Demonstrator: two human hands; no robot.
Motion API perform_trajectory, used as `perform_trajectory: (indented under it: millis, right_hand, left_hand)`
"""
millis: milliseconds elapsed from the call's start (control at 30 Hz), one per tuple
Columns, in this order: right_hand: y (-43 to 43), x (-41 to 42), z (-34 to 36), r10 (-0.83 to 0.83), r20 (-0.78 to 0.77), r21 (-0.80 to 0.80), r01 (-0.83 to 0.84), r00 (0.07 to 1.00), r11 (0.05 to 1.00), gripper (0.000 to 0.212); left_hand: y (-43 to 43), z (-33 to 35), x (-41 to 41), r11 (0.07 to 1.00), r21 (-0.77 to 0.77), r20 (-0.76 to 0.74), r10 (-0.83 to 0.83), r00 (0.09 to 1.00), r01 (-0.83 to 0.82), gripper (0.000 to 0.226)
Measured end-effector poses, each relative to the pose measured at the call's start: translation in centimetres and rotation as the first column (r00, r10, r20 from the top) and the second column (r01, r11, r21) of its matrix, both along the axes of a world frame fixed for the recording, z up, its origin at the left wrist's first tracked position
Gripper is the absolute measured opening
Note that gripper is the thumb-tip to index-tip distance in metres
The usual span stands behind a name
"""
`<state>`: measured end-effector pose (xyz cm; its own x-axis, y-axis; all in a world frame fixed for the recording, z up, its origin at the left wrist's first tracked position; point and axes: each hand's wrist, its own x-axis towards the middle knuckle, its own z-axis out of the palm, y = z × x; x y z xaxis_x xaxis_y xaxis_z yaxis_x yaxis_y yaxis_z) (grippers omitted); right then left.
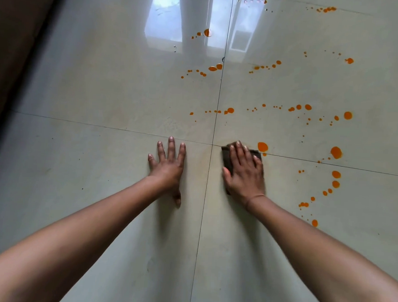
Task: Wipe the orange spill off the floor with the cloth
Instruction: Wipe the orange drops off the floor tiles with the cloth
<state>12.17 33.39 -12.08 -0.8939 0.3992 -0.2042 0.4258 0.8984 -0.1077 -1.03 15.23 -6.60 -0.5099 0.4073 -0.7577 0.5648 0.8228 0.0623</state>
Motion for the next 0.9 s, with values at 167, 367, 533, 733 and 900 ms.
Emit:
perform_trajectory:
  millis: [167,367,533,733,900]
  right_hand:
    - [-5.1,3.1,0.9,0.314,-0.001,-0.046,-0.314,0.949,0.948,0.07]
    - [3.1,5.2,-0.3,-0.08,-0.011,0.012,0.08,0.997,0.997,0.07]
    - [-1.4,7.2,0.1,0.125,-0.009,0.007,-0.125,0.992,0.992,0.071]
    - [6.9,7.1,0.2,-0.253,-0.01,-0.019,0.253,0.967,0.967,0.073]
    - [4.7,-0.7,0.1,-0.175,-0.059,-0.042,0.173,0.983,0.984,0.073]
  left_hand:
    - [0.1,0.1,0.1,1.0,0.005,0.004,-0.005,1.0,0.005,0.167]
    - [0.9,0.2,0.4,0.993,0.049,-0.115,-0.099,0.988,0.105,0.155]
    - [7.1,0.3,1.1,0.961,0.195,-0.108,-0.179,0.978,0.198,0.151]
    - [10.0,-0.3,1.3,0.984,0.139,0.008,-0.11,0.994,0.108,0.156]
    - [9.9,-0.5,1.2,0.982,0.168,0.001,-0.091,0.996,0.09,0.157]
